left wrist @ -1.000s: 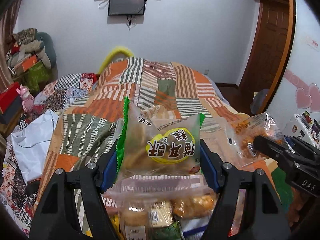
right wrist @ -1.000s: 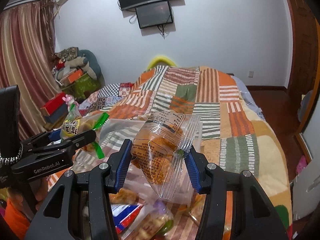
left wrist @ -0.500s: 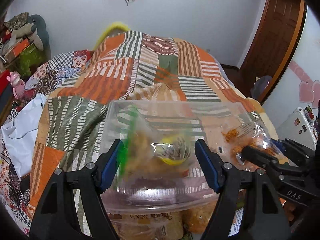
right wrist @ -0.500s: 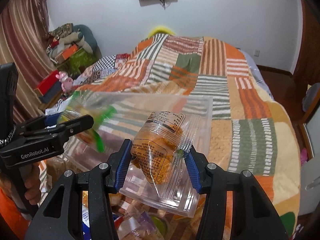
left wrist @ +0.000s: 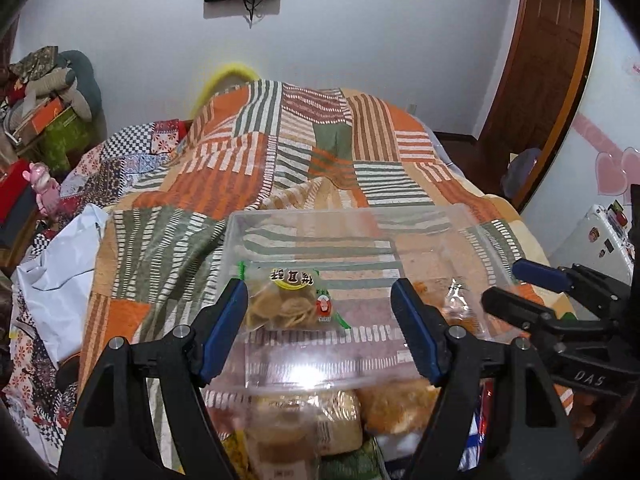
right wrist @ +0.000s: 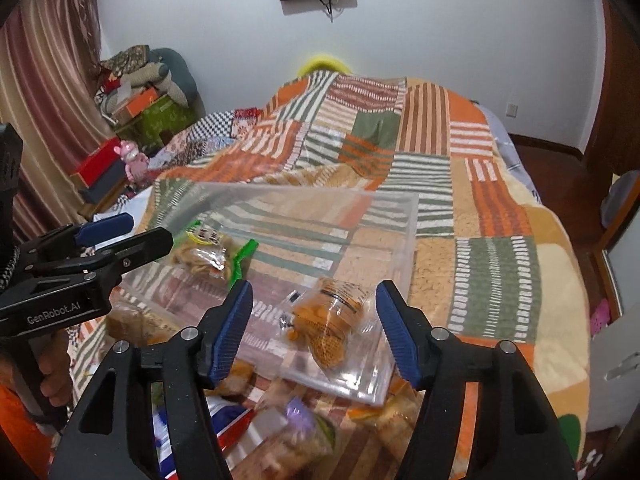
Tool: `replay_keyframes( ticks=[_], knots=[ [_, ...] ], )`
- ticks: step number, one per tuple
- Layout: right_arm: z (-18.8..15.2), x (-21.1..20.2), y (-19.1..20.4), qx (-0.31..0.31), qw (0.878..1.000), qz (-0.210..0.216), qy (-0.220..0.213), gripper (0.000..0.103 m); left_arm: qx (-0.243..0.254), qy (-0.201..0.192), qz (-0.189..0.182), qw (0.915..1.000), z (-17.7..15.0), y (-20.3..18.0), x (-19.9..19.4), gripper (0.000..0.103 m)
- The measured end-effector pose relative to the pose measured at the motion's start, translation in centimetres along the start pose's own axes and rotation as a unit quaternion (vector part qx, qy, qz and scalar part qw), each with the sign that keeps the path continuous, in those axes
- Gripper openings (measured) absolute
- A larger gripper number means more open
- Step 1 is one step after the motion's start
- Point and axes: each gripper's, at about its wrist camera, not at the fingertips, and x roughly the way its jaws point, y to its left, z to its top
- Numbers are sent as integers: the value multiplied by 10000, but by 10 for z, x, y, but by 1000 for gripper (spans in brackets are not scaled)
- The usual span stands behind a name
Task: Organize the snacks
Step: 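Lower both held bags into the clear box and open both grippers, then grasp the white-labelled biscuit tube with the left gripper while the right grasps the red snack bag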
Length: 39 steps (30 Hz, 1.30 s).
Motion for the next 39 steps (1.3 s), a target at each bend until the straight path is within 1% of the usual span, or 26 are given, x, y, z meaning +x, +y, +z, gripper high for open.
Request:
replay_keyframes(
  ticks=[6, 8, 14, 15, 17, 18, 23, 29, 32, 34, 37, 39],
  knots=[
    [-6, -32, 6, -83, 9997, -17, -234, 61, 39, -138, 121, 9998, -8, 3, -34, 74],
    [-10, -41, 10, -83, 9995, -16, -296, 63, 81, -195, 212, 9996, -11, 6, -47, 74],
    [-25, -68, 14, -42, 9989, -24, -472, 67, 128, -215, 395, 9989, -26, 18, -81, 74],
    [-27, -71, 14, -27, 9988, -26, -483, 67, 115, -218, 417, 9988, -30, 20, -86, 75],
    [-35, -77, 14, 20, 9987, -21, -506, 70, 68, -207, 464, 9987, -38, 26, -95, 80],
    [-38, -78, 14, 30, 9987, -22, -504, 70, 54, -190, 494, 9986, -44, 28, -98, 81],
    [-61, -84, 14, 49, 9991, -70, -413, 70, 67, 29, 546, 9985, -74, 34, -101, 81],
    [-90, -82, 17, 92, 9995, -213, -229, 74, -59, 335, 367, 9987, -112, 35, -90, 81],
    [-102, -74, 19, 116, 9996, -261, -63, 75, -114, 422, 253, 9987, -122, 33, -82, 81],
    [-110, -68, 19, 122, 9995, -279, 49, 75, -124, 408, 206, 9989, -125, 31, -79, 81],
    [-120, -62, 20, 174, 9993, -274, 168, 84, -177, 373, 138, 9991, -126, 28, -74, 81],
    [-125, -55, 19, 204, 9990, -292, 261, 84, -221, 361, 101, 9991, -125, 26, -69, 81]
  ],
)
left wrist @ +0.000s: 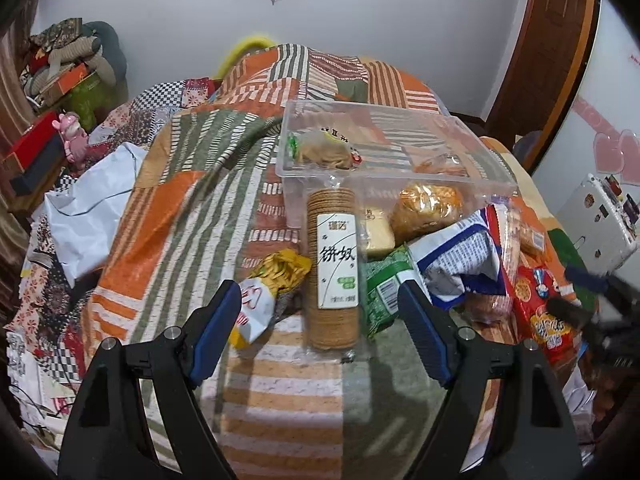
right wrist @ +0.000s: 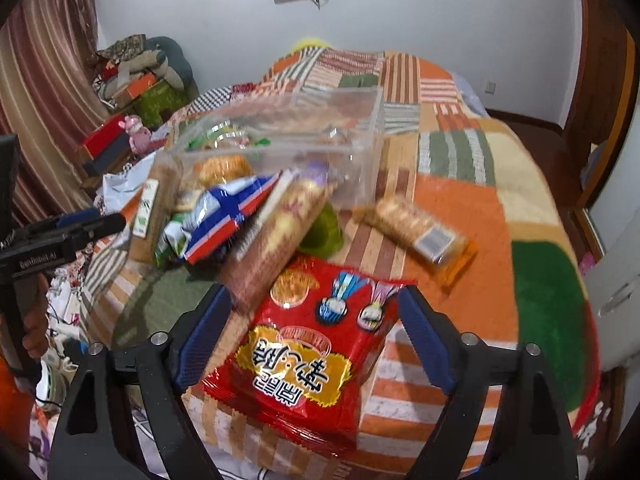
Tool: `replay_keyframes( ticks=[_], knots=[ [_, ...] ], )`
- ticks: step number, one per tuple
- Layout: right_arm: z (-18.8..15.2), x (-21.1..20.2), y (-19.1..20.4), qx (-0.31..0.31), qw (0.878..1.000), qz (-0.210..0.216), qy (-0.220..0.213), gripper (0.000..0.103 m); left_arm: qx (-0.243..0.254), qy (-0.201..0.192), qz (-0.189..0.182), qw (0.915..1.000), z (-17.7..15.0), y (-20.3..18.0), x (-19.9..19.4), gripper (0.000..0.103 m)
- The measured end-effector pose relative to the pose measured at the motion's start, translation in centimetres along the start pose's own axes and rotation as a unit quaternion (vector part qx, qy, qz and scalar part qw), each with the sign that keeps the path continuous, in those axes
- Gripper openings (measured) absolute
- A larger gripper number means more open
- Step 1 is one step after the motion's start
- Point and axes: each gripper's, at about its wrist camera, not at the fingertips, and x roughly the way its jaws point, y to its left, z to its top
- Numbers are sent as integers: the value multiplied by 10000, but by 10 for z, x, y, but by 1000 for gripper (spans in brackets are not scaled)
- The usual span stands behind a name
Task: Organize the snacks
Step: 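Grasp the white-labelled biscuit tube with the left gripper while the right grasps the red snack bag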
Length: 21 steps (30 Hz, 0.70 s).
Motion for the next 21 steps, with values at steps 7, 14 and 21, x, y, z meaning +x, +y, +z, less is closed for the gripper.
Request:
replay_keyframes(
  ticks=[7, 14, 21],
  knots=[
    [-11, 13, 2, -64, 9995, -148, 261, 84, -10, -61, -17, 10000, 9, -6, 19, 73],
    [-14, 11, -13, 118, 9993, -180, 308, 85, -44, 81, -21, 10000, 17, -6, 42, 63],
    [-16, 8, -25, 196, 9987, -369, 287, 85, -28, 229, -54, 9997, 20, -5, 61, 51]
  ],
)
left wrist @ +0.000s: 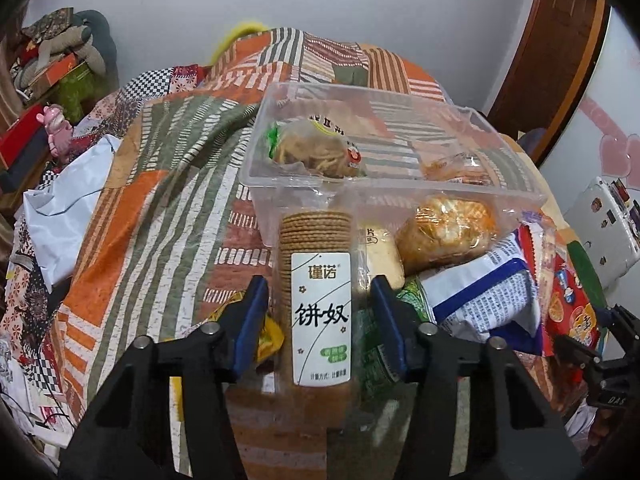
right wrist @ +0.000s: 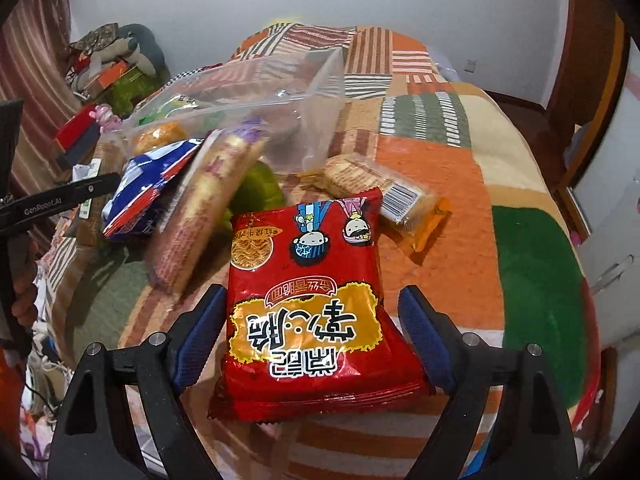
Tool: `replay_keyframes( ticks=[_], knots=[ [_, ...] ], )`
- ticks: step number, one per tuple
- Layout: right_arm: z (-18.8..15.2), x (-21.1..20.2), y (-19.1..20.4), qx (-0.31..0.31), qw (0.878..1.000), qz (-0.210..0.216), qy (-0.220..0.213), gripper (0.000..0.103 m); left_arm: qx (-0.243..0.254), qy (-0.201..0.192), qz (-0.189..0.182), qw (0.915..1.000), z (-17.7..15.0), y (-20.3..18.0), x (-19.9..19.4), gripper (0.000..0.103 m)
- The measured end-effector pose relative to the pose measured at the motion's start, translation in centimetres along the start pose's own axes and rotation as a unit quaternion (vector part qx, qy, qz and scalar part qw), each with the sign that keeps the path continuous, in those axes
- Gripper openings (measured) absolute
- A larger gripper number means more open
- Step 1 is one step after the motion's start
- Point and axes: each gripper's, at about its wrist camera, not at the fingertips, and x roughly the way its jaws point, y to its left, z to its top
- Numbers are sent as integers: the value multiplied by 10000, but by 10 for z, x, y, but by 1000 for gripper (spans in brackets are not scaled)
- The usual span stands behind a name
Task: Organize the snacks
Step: 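Grasp the white-labelled biscuit tube with the left gripper while the right grasps the red snack bag, then lift both held snacks, lower them into the clear box and open both grippers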
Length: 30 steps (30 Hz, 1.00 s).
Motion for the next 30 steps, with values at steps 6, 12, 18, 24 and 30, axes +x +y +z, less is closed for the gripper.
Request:
replay_keyframes(
  ticks=[6, 12, 18, 24, 30],
  knots=[
    [5, 2, 3, -23, 9999, 141, -26, 73, -19, -76, 32, 10000, 0, -2, 3, 42],
    [7, 2, 3, -1, 9996, 239, -117, 67, -82, -105, -73, 9999, -1, 2, -1, 39],
    [10, -10, -1, 26, 9993, 242, -281, 67, -64, -212, -245, 9995, -3, -4, -14, 39],
    [21, -28, -8, 81, 9981, 231, -570, 67, 37, -474, -317, 9984, 5, -14, -34, 39],
    [42, -43, -7, 70, 9950, 293, -947, 67, 99, -751, -340, 9965, 18, -21, -55, 39]
  ],
)
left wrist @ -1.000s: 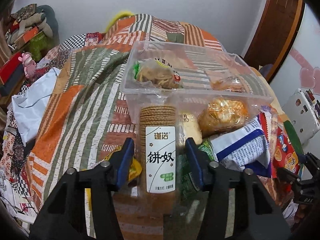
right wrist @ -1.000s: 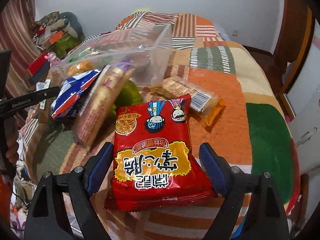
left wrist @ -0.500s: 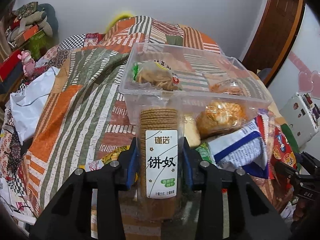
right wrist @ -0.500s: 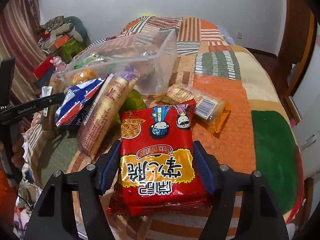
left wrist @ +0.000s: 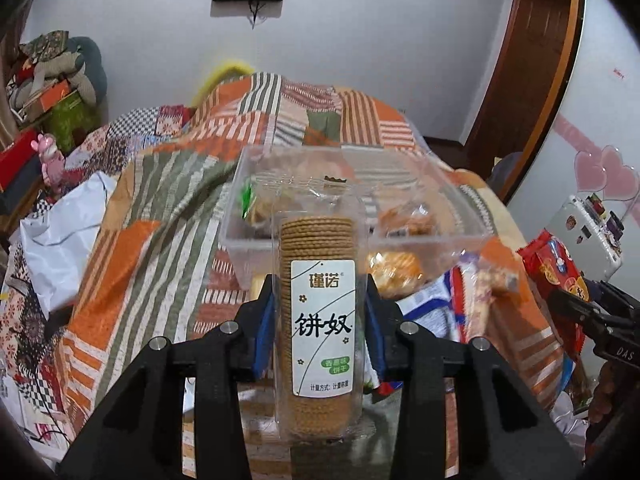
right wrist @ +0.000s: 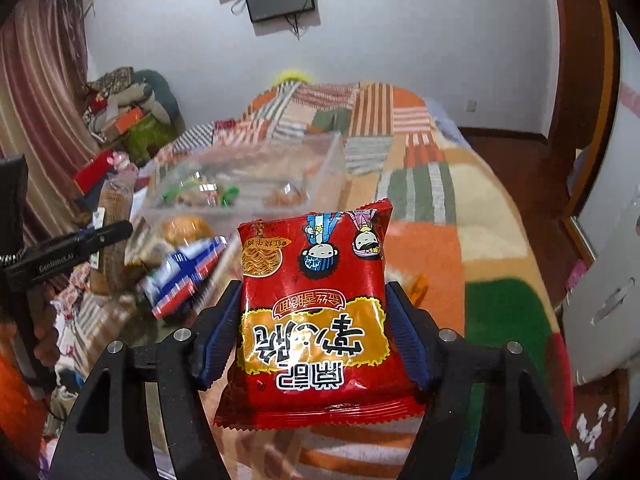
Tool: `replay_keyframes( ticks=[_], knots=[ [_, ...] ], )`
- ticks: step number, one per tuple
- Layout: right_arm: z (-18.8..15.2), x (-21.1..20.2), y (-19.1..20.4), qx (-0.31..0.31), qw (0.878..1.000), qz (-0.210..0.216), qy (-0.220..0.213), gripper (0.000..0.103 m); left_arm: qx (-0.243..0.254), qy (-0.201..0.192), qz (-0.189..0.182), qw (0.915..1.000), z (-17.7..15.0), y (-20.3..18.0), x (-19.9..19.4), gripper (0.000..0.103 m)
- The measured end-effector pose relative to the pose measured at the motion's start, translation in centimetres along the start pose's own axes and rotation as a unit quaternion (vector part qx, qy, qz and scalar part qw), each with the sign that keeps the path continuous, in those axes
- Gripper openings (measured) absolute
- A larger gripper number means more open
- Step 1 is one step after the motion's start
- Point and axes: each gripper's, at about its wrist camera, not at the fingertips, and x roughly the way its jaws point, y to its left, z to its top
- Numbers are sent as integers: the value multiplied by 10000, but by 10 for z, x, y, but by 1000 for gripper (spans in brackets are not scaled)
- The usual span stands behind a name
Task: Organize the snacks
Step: 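Lift both held snacks, lower them into the clear box and open both grippers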
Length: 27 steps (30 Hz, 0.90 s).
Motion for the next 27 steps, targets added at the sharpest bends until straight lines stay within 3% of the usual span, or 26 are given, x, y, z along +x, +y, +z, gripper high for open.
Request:
replay_keyframes(
  ticks=[10, 27],
  knots=[
    [40, 6, 13, -51, 9986, 187, -494, 67, 14, -470, 13, 9989, 38, -4, -17, 39],
    [84, 53, 34, -140, 9973, 464, -550, 67, -72, -729, 109, 9973, 86, 4, 10, 39]
  ],
)
